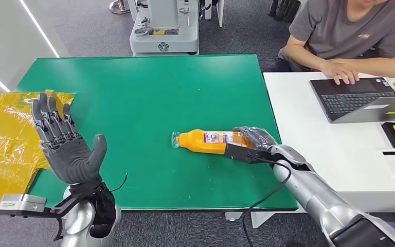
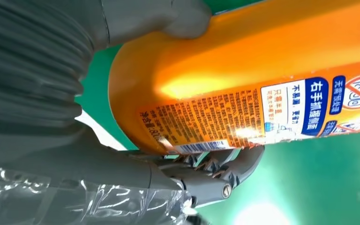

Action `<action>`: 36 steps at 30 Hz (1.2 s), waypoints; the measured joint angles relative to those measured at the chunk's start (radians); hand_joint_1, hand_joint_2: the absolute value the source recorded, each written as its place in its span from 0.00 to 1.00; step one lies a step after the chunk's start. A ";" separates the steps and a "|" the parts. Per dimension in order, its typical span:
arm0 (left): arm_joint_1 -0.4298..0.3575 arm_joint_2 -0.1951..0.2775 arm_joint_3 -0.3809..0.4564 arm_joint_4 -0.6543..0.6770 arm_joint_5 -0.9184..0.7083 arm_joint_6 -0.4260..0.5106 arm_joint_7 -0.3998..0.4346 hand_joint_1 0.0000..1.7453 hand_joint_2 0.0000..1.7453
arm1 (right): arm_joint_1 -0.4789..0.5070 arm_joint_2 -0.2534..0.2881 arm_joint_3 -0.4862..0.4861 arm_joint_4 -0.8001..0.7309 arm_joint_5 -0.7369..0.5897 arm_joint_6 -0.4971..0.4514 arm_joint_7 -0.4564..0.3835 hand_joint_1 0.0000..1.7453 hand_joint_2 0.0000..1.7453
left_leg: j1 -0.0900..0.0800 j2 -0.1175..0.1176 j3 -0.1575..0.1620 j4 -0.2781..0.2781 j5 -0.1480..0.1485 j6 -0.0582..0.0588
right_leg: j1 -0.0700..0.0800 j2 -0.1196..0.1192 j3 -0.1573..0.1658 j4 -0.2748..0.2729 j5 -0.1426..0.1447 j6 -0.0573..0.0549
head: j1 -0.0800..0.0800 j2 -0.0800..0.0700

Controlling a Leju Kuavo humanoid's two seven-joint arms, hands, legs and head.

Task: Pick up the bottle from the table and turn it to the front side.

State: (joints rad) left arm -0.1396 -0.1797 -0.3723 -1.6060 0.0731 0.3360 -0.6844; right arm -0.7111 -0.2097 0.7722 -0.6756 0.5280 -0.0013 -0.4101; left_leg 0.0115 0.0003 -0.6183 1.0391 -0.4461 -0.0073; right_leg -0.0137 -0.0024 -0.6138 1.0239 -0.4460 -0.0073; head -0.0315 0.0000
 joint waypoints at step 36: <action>-0.117 0.003 -0.084 0.226 0.267 -0.140 0.074 0.00 1.00 | 0.315 0.052 -0.213 -0.622 -0.103 -0.560 -0.165 1.00 1.00 | 0.000 0.000 -0.001 0.000 0.000 0.001 | 0.000 0.000 -0.001 0.000 0.000 0.000 | 0.000 0.000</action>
State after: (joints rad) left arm -0.2567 -0.1764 -0.4560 -1.3804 0.3404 0.1961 -0.6106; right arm -0.3960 -0.1579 0.5597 -1.2979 0.4253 -0.5614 -0.5747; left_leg 0.0115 0.0006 -0.6189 1.0388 -0.4462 -0.0067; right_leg -0.0137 -0.0022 -0.6147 1.0238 -0.4459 -0.0071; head -0.0318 0.0000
